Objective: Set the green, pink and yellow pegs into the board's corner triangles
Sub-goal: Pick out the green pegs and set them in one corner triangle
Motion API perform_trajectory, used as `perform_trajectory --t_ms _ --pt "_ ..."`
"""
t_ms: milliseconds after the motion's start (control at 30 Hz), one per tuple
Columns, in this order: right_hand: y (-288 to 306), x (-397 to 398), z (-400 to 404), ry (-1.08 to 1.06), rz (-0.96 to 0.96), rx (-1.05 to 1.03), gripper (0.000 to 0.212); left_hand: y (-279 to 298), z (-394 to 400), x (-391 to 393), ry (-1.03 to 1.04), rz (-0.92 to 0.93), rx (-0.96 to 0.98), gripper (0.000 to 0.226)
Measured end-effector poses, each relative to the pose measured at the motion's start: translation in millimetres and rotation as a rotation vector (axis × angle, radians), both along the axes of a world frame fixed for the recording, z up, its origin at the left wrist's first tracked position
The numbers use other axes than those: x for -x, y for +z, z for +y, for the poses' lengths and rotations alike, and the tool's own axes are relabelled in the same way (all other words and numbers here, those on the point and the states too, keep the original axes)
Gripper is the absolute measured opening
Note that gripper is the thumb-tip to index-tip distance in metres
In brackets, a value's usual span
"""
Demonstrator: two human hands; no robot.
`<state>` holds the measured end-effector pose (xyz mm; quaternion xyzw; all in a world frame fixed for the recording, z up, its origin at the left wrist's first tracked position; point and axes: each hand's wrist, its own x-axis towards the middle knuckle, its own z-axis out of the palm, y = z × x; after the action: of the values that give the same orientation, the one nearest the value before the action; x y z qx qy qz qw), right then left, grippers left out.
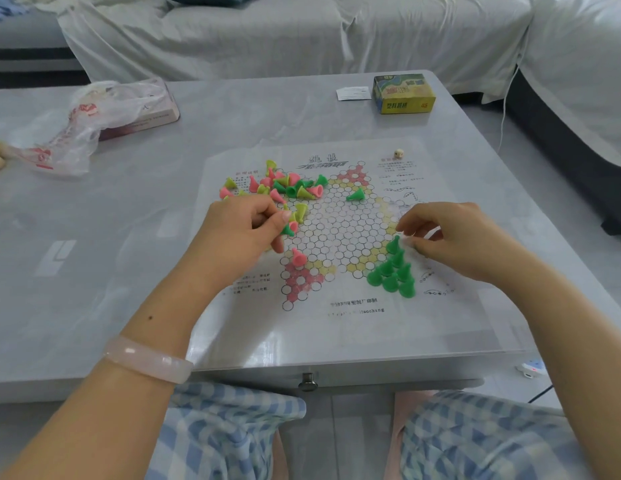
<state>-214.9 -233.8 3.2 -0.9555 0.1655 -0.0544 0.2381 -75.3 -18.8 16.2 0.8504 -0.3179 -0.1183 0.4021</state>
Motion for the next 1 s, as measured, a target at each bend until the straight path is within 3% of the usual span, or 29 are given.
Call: perform_trajectory --t_ms 133,233,400,800,900,1000 --pt "14 -1 14 -0.073 -0.251 -0.077 0.014 -1 -16 11 -0.030 0.255 0.110 0.024" --pt "23 -3 38 0.028 -0.320 -0.248 0.015 -2 -24 17 -0.047 0.408 0.178 0.026" --pt "20 -10 60 0.178 -0.381 -0.223 0.014 -3 -31 26 -0.086 0.449 0.171 0.027" --pt "16 -13 57 0.170 -0.374 -0.154 0.008 -6 -38 27 -0.108 0.471 0.133 0.028" --pt "17 -13 53 0.110 -0.388 -0.184 0.006 -4 -41 22 -0.048 0.273 0.064 0.025" --pt "18 -11 45 0.005 -0.413 -0.225 0.006 -9 -45 -1 0.133 -0.204 -0.149 0.021"
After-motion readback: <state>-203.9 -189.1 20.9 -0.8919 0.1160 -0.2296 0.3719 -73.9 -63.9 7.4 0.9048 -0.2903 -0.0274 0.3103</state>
